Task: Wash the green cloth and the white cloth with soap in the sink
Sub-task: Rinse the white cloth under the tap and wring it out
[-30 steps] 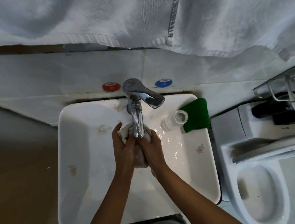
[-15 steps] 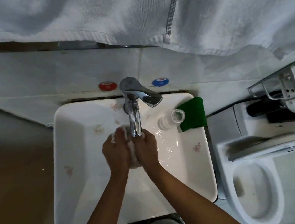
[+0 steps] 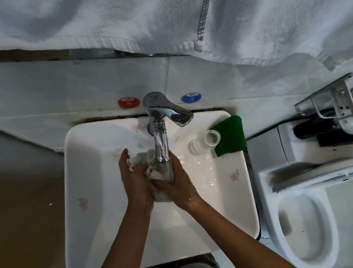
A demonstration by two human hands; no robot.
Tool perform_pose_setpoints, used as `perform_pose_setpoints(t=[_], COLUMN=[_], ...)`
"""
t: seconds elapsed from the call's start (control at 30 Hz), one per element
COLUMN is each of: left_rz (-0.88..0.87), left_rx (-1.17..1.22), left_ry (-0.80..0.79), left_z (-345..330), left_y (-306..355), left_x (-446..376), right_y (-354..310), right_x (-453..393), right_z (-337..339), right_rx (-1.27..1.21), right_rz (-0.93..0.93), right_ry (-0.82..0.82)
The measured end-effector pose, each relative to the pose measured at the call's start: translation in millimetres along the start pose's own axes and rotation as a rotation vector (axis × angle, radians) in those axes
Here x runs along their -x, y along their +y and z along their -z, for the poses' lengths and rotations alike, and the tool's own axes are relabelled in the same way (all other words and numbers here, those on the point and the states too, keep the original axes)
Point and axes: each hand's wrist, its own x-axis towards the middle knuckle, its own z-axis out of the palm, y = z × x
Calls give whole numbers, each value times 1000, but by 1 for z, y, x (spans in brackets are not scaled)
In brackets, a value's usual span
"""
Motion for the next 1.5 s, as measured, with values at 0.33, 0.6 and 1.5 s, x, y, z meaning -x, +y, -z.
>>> perform_pose_setpoints(t=[0.33, 0.6, 1.5], left_rz=[-122, -369, -124], left_rx=[-266, -551, -294], left_ry=[-212, -229, 126], left_z=[21, 6, -12], left_y=[-4, -19, -13], left_x=[8, 13, 2], right_y=[-3, -10, 3], right_x=[-10, -16, 9], right_z=[20, 1, -14], right_rx=[67, -323, 19], right_rz=[-16, -22, 204], right_ry=[193, 179, 253])
